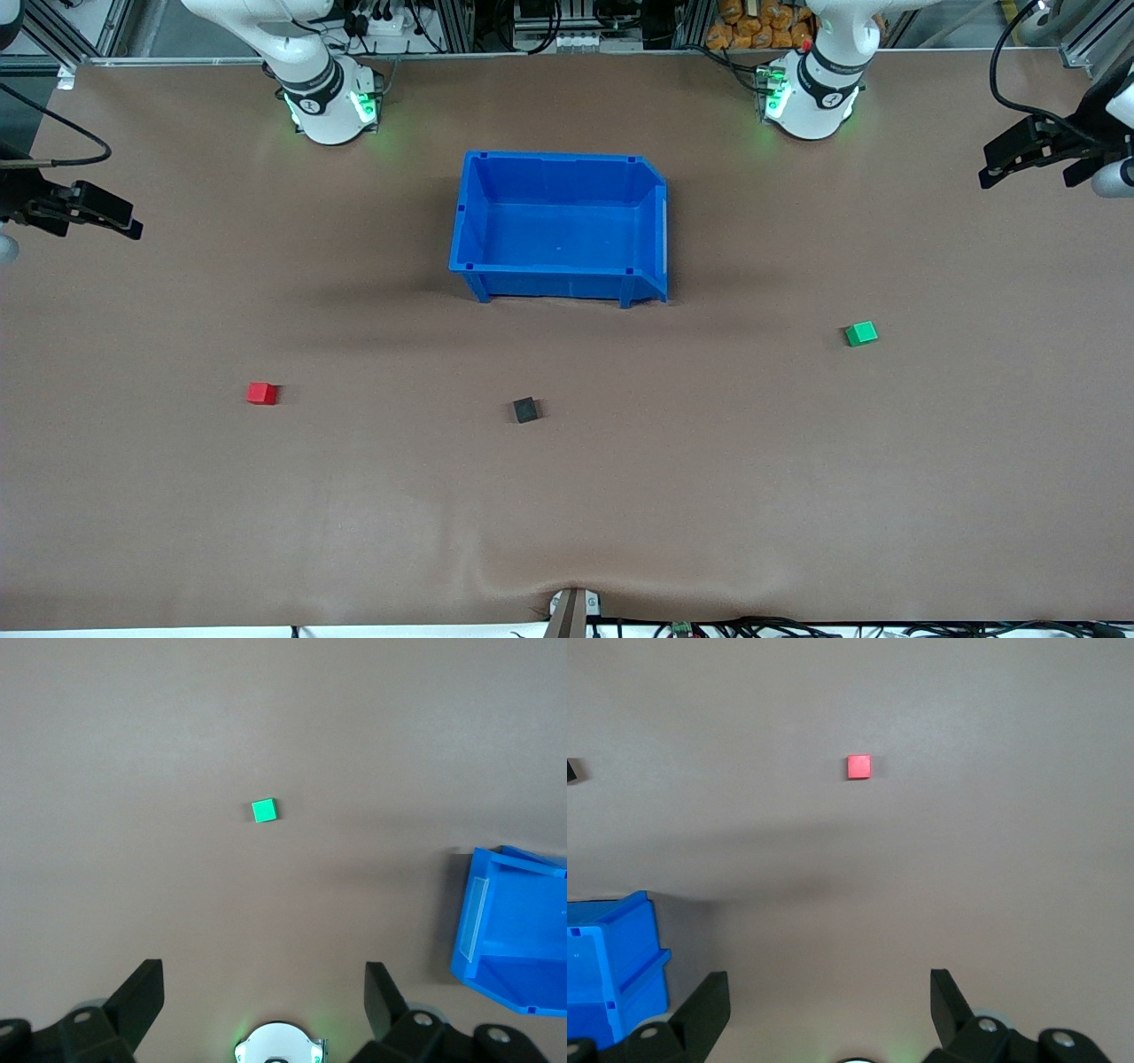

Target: Attach green and red cubes to black cube

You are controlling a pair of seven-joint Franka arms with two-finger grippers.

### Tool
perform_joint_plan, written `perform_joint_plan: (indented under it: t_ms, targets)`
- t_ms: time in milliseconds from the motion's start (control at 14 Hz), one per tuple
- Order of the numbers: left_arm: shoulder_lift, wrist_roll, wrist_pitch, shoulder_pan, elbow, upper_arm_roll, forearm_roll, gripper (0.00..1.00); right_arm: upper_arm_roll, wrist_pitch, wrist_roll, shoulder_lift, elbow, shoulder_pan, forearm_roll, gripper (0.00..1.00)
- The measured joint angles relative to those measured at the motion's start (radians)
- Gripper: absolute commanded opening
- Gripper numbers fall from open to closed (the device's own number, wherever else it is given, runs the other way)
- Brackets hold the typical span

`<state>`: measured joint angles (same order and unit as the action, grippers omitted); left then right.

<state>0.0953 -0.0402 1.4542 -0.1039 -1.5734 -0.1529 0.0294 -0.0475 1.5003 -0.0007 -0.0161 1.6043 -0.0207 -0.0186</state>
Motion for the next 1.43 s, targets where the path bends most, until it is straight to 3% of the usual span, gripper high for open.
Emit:
perform_joint_plan:
  t_ms: [1143, 1429]
  targets:
    - [-0.016, -0.006, 0.000, -0.001, 0.000, 0.005, 0.000, 1.00, 0.001, 0.000, 0.000, 0.003, 0.000, 0.000, 0.000, 1.00]
    - [-0.018, -0.044, -0.001, -0.001, 0.000, 0.001, 0.000, 1.00, 0.006, 0.011, 0.008, 0.072, -0.015, 0.003, -0.006, 1.00]
